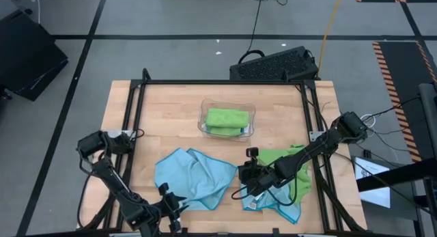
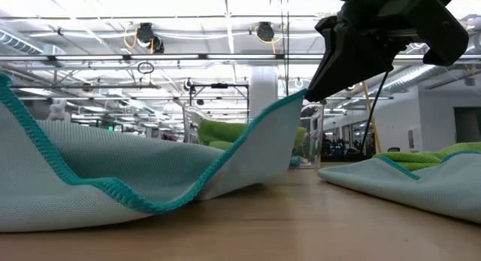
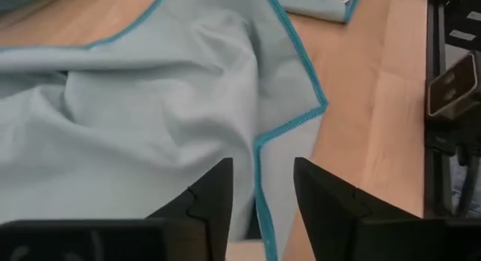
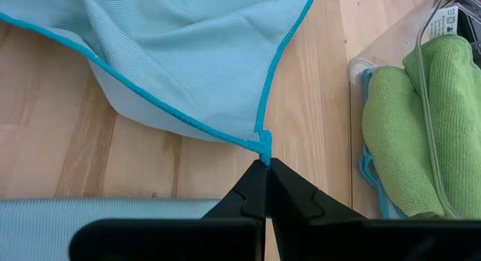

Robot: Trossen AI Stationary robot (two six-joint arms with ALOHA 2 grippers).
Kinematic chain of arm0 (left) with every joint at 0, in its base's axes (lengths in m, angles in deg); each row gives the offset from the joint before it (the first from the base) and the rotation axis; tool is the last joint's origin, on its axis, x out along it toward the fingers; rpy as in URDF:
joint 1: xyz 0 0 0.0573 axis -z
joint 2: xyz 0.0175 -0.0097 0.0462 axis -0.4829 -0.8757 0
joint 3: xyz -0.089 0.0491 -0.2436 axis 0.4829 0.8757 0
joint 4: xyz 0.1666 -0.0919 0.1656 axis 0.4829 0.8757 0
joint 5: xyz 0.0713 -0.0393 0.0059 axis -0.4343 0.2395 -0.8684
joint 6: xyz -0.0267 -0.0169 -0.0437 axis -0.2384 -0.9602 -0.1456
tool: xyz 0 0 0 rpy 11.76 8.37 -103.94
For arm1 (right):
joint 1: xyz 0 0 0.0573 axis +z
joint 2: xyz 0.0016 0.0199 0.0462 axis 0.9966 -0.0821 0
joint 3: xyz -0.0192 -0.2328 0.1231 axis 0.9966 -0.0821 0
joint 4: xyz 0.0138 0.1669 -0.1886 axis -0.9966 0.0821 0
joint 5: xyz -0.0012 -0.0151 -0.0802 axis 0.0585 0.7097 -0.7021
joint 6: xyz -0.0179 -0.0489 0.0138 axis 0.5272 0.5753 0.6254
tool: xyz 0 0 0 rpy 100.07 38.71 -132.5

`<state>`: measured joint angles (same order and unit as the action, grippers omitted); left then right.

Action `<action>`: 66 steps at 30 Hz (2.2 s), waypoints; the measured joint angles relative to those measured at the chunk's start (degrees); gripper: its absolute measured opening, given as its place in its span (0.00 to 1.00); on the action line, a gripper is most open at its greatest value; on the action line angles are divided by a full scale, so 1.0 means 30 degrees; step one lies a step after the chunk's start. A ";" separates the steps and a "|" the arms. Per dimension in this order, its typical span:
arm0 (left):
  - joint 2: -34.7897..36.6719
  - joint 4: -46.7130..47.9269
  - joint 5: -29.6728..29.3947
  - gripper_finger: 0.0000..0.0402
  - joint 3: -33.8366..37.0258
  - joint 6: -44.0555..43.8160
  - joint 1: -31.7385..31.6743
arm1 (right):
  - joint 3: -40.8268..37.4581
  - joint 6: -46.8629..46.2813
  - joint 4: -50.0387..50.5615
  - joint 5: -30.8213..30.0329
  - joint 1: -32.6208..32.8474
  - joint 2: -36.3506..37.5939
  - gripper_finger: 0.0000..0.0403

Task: Fold microfiber towels
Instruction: Fold the blue left microfiber cloth

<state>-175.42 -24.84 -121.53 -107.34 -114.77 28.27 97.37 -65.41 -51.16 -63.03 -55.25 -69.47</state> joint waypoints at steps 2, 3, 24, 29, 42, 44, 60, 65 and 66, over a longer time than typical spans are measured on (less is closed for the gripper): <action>-0.0291 -0.0290 -0.0064 0.36 0.0000 0.0465 -0.0227 | 0.0000 0.0000 0.0000 0.0007 0.0000 -0.0005 0.00; -0.0418 -0.0344 0.0003 0.36 0.0012 0.0691 -0.0341 | 0.0000 0.0000 0.0002 0.0007 0.0000 0.0000 0.00; -0.0763 -0.1636 0.1342 0.03 0.0022 0.3195 -0.0880 | 0.0000 0.0003 0.0000 0.0015 0.0000 0.0000 0.00; -0.0763 -0.1644 0.1350 0.01 0.0022 0.3275 -0.0880 | 0.0000 0.0348 0.0000 0.0015 0.0073 0.0000 0.04; -0.0756 -0.1666 0.1357 0.03 0.0022 0.3275 -0.0880 | -0.0083 0.3426 0.0225 -0.0926 0.1039 0.0000 0.33; -0.0756 -0.1673 0.1357 0.03 0.0022 0.3275 -0.0880 | -0.0334 0.3753 0.0243 -0.0437 0.1208 0.0000 0.33; -0.0749 -0.1687 0.1364 0.02 0.0022 0.3284 -0.0880 | -0.2419 0.5950 -0.1020 0.1508 0.2280 -0.0108 0.28; -0.0749 -0.1702 0.1364 0.03 0.0022 0.3295 -0.0880 | -0.2448 0.9754 -0.1752 0.1480 0.2426 -0.0825 0.30; -0.0749 -0.1718 0.1364 0.04 0.0022 0.3301 -0.0880 | -0.2448 1.0275 -0.2073 0.1479 0.2426 -0.0993 0.31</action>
<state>-177.67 -29.99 -117.44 -107.28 -104.86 25.63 90.03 -34.58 -57.38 -58.59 -47.97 -72.45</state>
